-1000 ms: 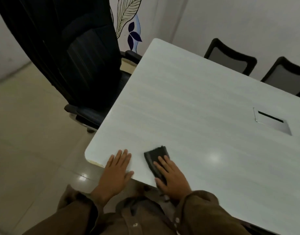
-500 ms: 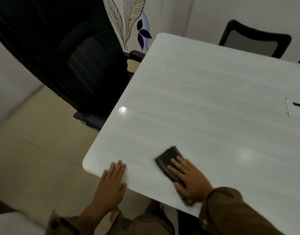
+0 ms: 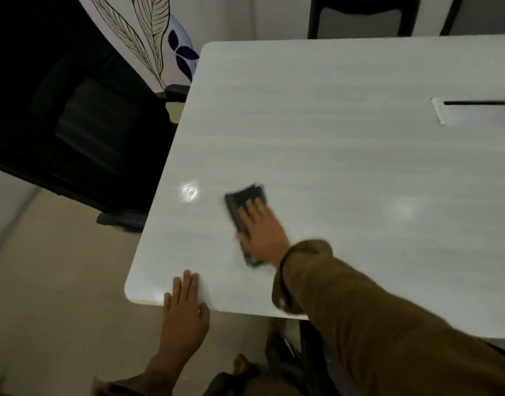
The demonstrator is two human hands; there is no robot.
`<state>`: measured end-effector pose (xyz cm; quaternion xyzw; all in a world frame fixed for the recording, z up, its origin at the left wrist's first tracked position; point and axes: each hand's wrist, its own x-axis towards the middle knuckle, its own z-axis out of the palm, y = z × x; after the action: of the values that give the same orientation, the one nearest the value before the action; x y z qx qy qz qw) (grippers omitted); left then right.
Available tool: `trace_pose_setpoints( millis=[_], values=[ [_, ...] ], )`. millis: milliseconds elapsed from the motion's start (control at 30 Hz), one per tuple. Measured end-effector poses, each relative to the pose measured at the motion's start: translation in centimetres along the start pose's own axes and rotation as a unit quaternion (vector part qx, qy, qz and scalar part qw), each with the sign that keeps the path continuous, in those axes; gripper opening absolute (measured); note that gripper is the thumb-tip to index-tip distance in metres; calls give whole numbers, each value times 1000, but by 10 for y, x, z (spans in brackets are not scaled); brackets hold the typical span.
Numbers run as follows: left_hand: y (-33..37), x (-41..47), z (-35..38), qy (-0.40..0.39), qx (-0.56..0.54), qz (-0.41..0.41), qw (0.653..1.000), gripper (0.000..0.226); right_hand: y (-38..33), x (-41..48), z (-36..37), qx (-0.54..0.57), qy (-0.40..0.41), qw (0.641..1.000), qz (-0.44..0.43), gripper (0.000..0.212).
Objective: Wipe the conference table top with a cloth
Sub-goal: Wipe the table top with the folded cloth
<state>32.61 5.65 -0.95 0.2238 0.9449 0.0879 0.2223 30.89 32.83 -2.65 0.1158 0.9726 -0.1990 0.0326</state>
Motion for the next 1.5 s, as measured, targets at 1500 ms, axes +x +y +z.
trace_pose_setpoints(
  millis=[1500],
  values=[
    [182,-18,78,-17,92,38,995,79,268,-58,-105,-65,24,989,128,79]
  ],
)
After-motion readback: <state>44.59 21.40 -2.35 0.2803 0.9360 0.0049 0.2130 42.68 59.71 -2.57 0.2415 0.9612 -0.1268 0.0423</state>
